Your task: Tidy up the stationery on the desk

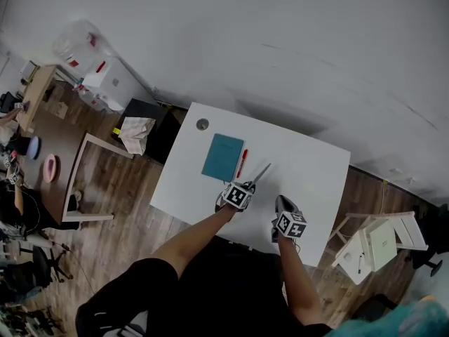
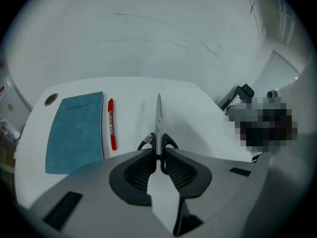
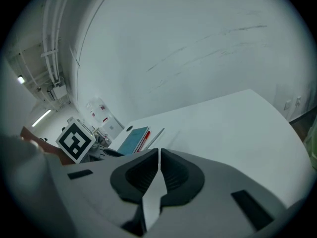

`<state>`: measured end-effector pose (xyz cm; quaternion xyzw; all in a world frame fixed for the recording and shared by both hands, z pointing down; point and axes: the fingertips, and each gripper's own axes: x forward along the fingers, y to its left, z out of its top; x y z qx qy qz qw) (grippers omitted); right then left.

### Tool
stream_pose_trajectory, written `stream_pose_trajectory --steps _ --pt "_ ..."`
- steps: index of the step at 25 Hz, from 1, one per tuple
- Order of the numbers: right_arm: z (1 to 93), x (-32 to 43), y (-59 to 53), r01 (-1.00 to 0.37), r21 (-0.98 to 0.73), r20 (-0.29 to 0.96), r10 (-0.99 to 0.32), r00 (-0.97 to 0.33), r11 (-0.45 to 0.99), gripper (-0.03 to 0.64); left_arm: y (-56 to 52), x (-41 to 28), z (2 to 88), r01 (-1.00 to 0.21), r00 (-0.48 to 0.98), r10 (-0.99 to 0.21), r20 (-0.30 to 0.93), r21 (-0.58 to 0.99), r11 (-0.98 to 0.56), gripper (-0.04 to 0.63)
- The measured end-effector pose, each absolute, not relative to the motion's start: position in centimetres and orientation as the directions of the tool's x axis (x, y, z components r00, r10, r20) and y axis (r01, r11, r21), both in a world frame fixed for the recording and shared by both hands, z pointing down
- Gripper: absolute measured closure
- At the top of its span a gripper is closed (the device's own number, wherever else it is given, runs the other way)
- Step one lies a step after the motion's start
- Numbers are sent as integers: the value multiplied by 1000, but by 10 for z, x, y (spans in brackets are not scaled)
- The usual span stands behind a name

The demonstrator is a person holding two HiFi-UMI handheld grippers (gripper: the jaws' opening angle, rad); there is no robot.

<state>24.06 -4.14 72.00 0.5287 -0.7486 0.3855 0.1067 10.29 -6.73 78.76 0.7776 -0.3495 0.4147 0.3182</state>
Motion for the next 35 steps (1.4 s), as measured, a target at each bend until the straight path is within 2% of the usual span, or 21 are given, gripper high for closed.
stream_pose_trajectory --steps 8,12,17,22,25,29,35 --pt "731 215 -65 -856 -494 588 -669 -456 149 578 -80 102 796 -854 448 -261 855 323 -409 509" --pt "734 204 -78 -854 -493 595 -653 -469 165 578 -95 97 800 -886 416 -297 859 310 -345 509" --pt "743 209 -94 -843 -525 607 -644 -465 113 578 -103 100 807 -902 413 -289 864 345 -259 509" --pt "746 217 -109 -856 -502 623 -636 -455 121 578 -103 93 819 -932 361 -289 887 330 -150 509" --pt "748 217 -111 -858 -498 629 -628 -458 128 578 -95 96 825 -937 346 -261 901 321 -136 509" --pt "747 213 -105 -850 -505 629 -610 -482 151 578 -104 95 821 -950 312 -315 896 286 -129 509" --pt "747 206 -88 -845 -500 628 -591 -506 191 578 -97 97 831 -953 300 -276 913 277 -122 509"
